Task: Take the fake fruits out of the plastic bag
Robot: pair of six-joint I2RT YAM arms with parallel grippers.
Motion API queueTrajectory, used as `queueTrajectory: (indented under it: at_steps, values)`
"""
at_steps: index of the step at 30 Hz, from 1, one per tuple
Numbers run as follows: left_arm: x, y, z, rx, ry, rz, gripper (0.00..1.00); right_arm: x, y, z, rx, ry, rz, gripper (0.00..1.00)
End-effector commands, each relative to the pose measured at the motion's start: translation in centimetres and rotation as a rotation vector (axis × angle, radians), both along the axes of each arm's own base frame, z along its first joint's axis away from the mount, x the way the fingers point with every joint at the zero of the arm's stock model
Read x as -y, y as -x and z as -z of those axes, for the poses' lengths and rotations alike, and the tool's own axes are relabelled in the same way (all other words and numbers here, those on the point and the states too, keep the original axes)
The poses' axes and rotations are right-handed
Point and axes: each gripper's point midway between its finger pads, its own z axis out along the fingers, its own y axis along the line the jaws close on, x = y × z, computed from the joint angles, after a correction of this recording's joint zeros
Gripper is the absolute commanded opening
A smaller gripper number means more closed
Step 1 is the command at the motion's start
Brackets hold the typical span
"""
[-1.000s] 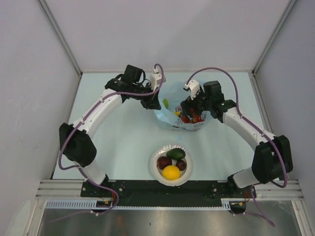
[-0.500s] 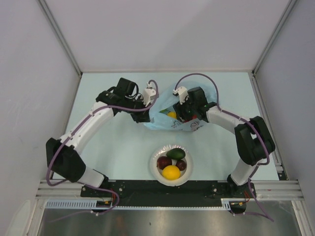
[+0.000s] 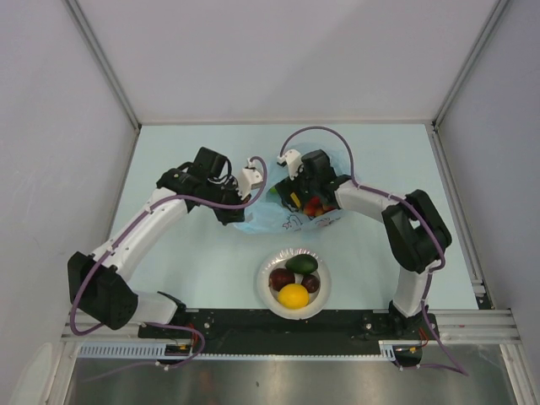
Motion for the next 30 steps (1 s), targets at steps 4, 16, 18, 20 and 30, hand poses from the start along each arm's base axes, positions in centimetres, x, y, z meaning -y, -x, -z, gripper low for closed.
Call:
queueTrajectory:
  at_steps: [4, 16, 18, 20, 30]
  values:
    - [0.9, -0.9, -1.6, 0.043, 0.032, 0.022, 0.0, -0.6, -2.7, 1.5, 0.063, 0.084, 0.022, 0.86]
    - [3.4, -3.9, -2.9, 0.039, 0.103, 0.008, 0.0, -1.7, -1.3, -5.0, 0.167, 0.046, -0.185, 0.29]
    - [4.2, -4.8, -3.0, 0.028, 0.116, 0.01, 0.0, -1.7, 0.3, -8.2, 0.188, 0.001, -0.251, 0.28]
    - [4.8, -6.0, -2.8, 0.02, 0.117, 0.009, 0.0, -1.1, 1.4, -10.1, 0.202, -0.024, -0.313, 0.28]
    - [7.8, -12.9, -5.6, 0.071, 0.174, -0.041, 0.0, 3.1, 13.4, -13.9, 0.221, 0.004, -0.745, 0.29]
